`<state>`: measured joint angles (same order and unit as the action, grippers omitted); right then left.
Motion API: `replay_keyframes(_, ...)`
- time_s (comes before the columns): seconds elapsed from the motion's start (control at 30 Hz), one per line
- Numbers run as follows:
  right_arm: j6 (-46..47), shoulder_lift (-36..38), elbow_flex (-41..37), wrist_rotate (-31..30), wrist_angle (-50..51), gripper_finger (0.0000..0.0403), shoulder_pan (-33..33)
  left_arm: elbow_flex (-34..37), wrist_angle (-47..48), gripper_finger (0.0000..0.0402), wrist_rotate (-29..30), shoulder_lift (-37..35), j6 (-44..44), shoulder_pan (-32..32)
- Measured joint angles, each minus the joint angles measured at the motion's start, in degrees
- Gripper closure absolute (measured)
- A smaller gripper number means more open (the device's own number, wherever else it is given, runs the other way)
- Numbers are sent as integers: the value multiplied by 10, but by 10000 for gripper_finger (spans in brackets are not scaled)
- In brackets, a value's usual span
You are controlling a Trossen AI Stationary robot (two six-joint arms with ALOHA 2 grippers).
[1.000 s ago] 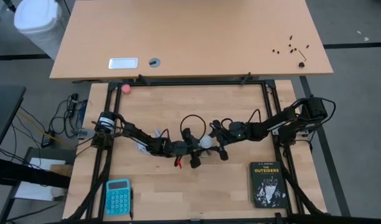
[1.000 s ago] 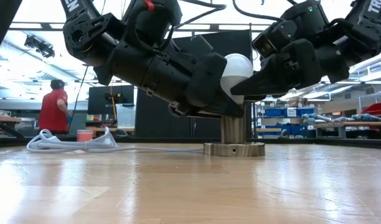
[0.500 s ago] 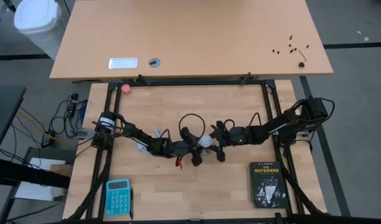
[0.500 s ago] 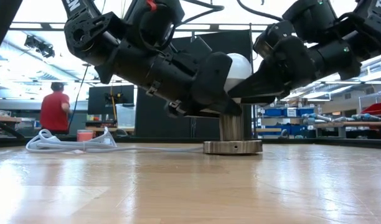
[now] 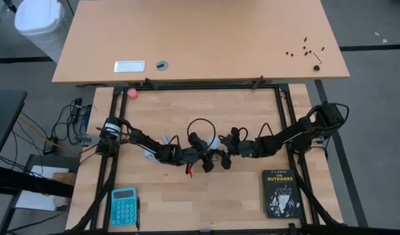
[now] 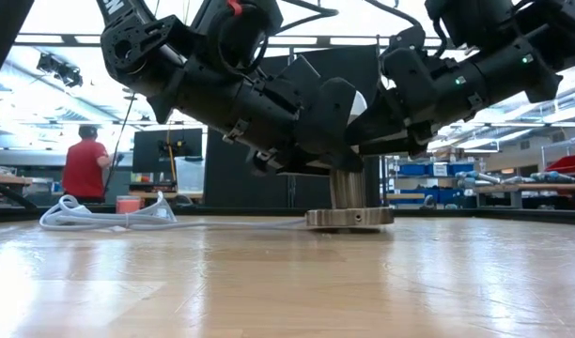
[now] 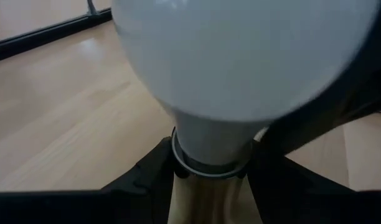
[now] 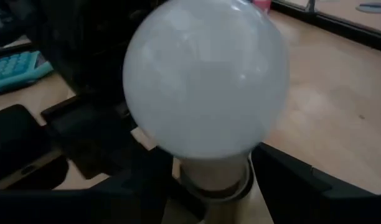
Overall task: Screw lightbulb
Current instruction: Insert the white lightbulb into the silver lamp
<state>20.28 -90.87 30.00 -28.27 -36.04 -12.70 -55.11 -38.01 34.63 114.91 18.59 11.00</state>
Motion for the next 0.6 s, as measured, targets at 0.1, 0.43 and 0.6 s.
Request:
replay_keyframes(0.1, -12, 0, 0, 7, -2, 174, -1, 0, 0, 223, 1, 0, -1, 0)
replay_keyframes(0.43, -71, 11, 0, 69, 29, 135, 11, 0, 6, 223, -7, 0, -3, 5)
replay_keyframes(0.6, -84, 58, -1, 106, 113, 104, 20, 0, 10, 223, 0, 0, 3, 4)
